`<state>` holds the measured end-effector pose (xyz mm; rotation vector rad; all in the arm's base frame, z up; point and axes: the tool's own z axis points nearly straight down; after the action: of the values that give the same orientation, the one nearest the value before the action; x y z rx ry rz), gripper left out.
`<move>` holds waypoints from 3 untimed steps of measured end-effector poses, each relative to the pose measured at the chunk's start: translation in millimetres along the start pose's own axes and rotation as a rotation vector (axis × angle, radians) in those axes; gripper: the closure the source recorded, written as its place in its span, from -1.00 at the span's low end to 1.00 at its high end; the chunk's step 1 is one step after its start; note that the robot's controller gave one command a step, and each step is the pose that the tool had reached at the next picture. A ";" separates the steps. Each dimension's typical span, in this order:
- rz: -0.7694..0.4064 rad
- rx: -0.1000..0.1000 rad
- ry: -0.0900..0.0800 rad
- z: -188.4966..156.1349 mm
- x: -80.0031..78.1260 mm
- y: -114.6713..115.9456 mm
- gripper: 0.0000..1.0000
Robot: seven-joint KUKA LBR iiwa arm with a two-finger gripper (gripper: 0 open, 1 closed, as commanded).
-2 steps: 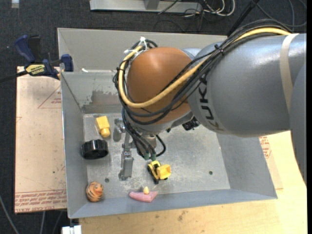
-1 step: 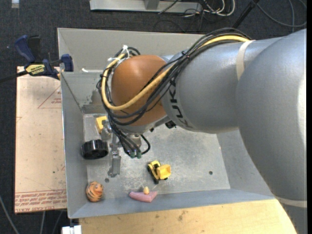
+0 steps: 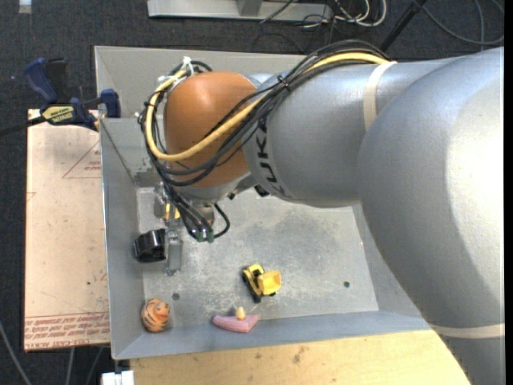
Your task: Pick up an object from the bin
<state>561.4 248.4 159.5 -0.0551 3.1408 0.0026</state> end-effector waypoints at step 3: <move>0.132 -0.001 -0.003 88.8 0.2 -5.3 1.00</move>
Offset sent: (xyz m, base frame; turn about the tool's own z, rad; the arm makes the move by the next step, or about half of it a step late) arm -0.0096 0.0025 -0.0895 0.0784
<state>561.4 243.2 70.7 0.1517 3.1350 0.0048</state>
